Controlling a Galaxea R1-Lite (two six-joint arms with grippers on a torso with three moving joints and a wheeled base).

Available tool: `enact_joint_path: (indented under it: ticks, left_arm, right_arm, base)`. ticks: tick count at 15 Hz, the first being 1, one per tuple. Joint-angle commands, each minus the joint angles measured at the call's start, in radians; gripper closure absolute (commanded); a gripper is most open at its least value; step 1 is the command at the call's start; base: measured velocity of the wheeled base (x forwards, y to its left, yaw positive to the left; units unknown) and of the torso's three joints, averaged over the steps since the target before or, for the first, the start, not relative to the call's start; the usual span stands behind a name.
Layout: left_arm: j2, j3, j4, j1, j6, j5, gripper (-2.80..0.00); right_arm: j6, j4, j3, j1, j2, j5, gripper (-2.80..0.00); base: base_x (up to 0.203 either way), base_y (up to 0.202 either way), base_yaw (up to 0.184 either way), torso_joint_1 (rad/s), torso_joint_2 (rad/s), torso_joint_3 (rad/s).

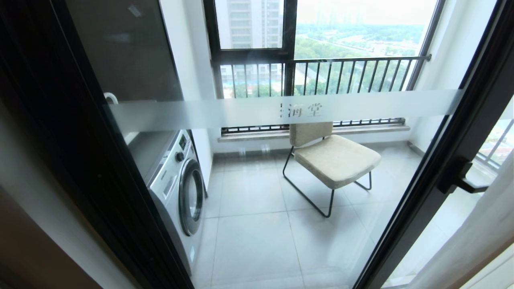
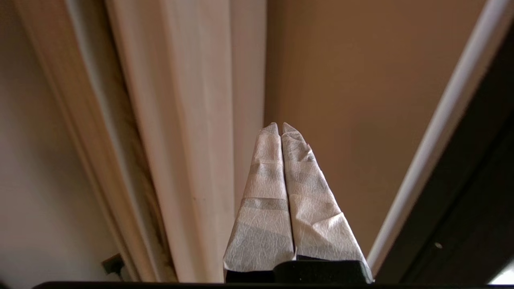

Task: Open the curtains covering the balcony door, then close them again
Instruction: Close the inner curtains on both sides

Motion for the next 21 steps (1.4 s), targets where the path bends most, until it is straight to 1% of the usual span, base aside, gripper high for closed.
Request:
enact_joint_path:
  ticks: [1,4,7,8,10,12,14,15,16,18,21]
  left_arm:
    - [0.133,-0.073,0.002,0.067,0.000,0.064,0.00]
    - [0.235,-0.141,0.001,0.269,0.000,0.055,0.00]
    - [0.330,-0.212,0.002,0.440,-0.001,0.004,0.00]
    - [0.353,-0.230,0.001,0.503,-0.001,-0.018,0.00]
    - [0.409,-0.265,0.001,0.638,-0.004,-0.101,0.00]
    - [0.465,-0.284,0.000,0.733,-0.005,-0.176,0.00]
    - [0.500,-0.294,-0.004,0.790,-0.009,-0.225,0.00]
    - [0.517,-0.294,-0.016,0.807,-0.016,-0.237,0.00]
    - [0.535,-0.294,-0.029,0.818,-0.022,-0.242,-2.80]
    - [0.565,-0.294,-0.056,0.846,-0.029,-0.252,-2.80]
    - [0.594,-0.287,-0.085,0.895,-0.029,-0.293,-2.80]
  right_arm:
    - [-0.001,0.000,0.000,0.000,0.000,0.000,0.00]
    - [0.000,0.000,0.000,0.000,0.000,0.000,0.00]
    - [-0.001,0.000,0.000,0.000,0.000,0.000,0.00]
    - [0.000,0.000,0.000,0.000,0.000,0.000,0.00]
    - [0.000,0.000,0.000,0.000,0.000,0.000,0.00]
    - [-0.001,0.000,0.000,0.000,0.000,0.000,0.00]
    - [0.000,0.000,0.000,0.000,0.000,0.000,0.00]
    - [-0.001,0.000,0.000,0.000,0.000,0.000,0.00]
    - [-0.001,0.000,0.000,0.000,0.000,0.000,0.00]
    - [-0.001,0.000,0.000,0.000,0.000,0.000,0.00]
    - [0.000,0.000,0.000,0.000,0.000,0.000,0.00]
  base:
    - [0.000,0.000,0.000,0.000,0.00,0.000]
    - [0.000,0.000,0.000,0.000,0.00,0.000]
    - [0.000,0.000,0.000,0.000,0.00,0.000]
    - [0.000,0.000,0.000,0.000,0.00,0.000]
    - [0.000,0.000,0.000,0.000,0.00,0.000]
    - [0.000,0.000,0.000,0.000,0.00,0.000]
    - [0.000,0.000,0.000,0.000,0.00,0.000]
    - [0.000,0.000,0.000,0.000,0.00,0.000]
    - [0.000,0.000,0.000,0.000,0.00,0.000]
    - [0.000,0.000,0.000,0.000,0.00,0.000]
    - [0.000,0.000,0.000,0.000,0.00,0.000]
